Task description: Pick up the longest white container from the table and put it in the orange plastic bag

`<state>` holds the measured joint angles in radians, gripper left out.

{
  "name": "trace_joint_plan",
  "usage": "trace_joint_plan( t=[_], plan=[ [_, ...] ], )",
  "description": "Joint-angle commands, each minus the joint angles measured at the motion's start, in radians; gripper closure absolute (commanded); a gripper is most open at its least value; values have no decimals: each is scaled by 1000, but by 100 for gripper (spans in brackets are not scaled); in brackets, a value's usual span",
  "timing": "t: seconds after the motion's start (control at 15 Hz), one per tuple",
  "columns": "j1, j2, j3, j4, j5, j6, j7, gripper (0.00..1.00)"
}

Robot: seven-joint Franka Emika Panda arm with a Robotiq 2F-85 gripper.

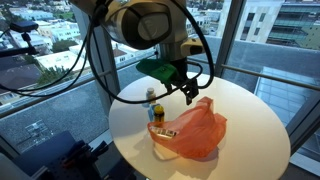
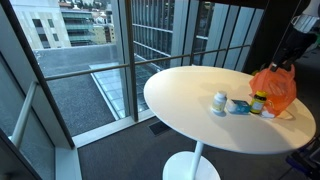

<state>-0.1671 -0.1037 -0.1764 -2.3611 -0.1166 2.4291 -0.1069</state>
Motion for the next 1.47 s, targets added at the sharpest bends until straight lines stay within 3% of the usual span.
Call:
trace_joint_plan(
  t=[0.0, 0.53, 0.93, 1.4],
  plan=[
    [19, -74, 11, -64, 15, -28, -75, 0],
    [82, -126, 32, -213, 3, -64, -225, 0],
    [77, -49, 54, -236, -57, -5, -165, 0],
    [89, 58, 78, -222, -48, 84, -162, 0]
  ],
)
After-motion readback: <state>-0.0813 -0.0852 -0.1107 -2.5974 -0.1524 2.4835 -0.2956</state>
